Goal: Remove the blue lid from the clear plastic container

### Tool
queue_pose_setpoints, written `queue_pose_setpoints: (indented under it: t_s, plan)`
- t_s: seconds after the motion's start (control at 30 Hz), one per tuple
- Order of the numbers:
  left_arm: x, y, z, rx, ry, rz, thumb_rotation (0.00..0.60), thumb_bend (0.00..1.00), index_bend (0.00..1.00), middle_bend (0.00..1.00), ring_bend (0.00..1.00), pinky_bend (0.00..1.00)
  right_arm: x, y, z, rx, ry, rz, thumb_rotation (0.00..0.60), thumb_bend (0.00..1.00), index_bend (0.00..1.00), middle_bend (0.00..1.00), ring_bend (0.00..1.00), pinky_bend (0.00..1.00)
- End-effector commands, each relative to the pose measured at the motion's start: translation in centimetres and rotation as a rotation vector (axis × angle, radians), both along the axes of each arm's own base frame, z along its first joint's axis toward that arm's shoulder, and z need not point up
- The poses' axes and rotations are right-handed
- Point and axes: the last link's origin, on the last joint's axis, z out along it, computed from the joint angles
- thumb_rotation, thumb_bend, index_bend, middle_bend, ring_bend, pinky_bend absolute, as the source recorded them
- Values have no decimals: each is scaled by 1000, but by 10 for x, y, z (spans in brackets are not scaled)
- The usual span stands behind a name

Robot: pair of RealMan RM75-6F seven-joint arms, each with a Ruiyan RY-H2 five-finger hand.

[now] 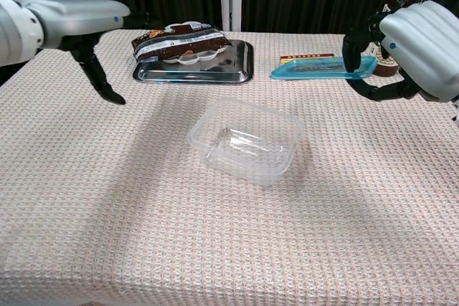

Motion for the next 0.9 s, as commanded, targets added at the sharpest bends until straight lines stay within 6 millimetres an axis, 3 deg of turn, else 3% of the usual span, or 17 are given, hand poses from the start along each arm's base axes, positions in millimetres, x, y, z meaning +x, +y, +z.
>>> queue_pose_setpoints:
  t_s: [0.03,0.07,0.13,0.2,0.47,0.63,0.77,0.9]
  plan:
    - [-26,-6,23,78,-30,38,600,0,0,0,0,13,-29,1,1,63,84,-158,600,324,299,310,184,302]
    - [-33,-7,28,100,-33,43,600,0,0,0,0,10,-32,3,1,84,100,-189,600,288,169,235,103,199]
    - [-48,-9,39,155,-37,48,600,0,0,0,0,9,-37,10,6,135,102,-247,600,208,19,109,9,42]
    - [-62,-12,50,200,-33,55,600,0,0,0,0,9,-40,17,15,167,94,-283,600,145,0,31,0,0]
    - [-130,-43,91,344,-18,164,600,0,6,0,0,13,-53,59,84,209,65,-392,600,102,0,1,0,0]
    - [-168,-70,113,410,16,202,600,0,47,0,0,4,-61,82,131,113,-14,-456,600,121,1,118,0,31]
    - [-188,-90,121,438,-2,212,600,0,61,3,0,5,-71,98,152,59,-79,-501,600,128,13,143,0,83]
    - [-194,-114,121,435,-28,211,600,0,62,5,0,4,-78,114,159,38,-113,-522,600,129,14,144,0,88]
